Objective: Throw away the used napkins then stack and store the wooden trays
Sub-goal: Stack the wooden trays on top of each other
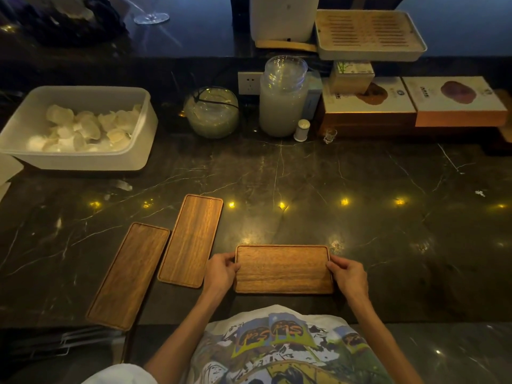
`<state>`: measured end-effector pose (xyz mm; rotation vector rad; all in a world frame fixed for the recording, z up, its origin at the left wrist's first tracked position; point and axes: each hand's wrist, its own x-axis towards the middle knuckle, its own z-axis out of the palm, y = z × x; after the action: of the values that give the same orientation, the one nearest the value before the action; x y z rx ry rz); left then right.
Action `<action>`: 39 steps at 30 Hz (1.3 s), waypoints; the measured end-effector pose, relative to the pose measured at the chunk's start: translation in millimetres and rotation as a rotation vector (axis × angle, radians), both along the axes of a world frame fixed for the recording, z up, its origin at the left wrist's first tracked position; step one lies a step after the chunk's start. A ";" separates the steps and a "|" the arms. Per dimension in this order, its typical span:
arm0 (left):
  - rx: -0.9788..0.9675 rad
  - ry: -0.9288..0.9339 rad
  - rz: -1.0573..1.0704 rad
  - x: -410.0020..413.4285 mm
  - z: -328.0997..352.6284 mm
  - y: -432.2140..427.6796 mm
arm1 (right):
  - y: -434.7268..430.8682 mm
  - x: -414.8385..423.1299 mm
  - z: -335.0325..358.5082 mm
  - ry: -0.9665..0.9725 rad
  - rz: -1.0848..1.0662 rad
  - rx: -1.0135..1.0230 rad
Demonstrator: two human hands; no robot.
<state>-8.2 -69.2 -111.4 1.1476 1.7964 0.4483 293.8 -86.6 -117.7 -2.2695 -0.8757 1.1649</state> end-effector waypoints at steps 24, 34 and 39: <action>-0.022 0.296 0.583 -87.3 32.9 -16.9 | 137.4 -156.1 66.1 -0.212 0.869 0.193; -0.173 0.054 0.969 -100.2 13.7 -41.4 | 199.2 -296.3 38.3 -0.336 1.243 0.143; -0.185 -0.240 1.117 -93.6 10.3 -39.5 | 204.3 -297.2 27.1 -0.282 1.172 0.053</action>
<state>-101.7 -108.7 -101.2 -0.1409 2.0637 0.9704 -3.4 117.7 -90.7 -1.8178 -2.4799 1.1584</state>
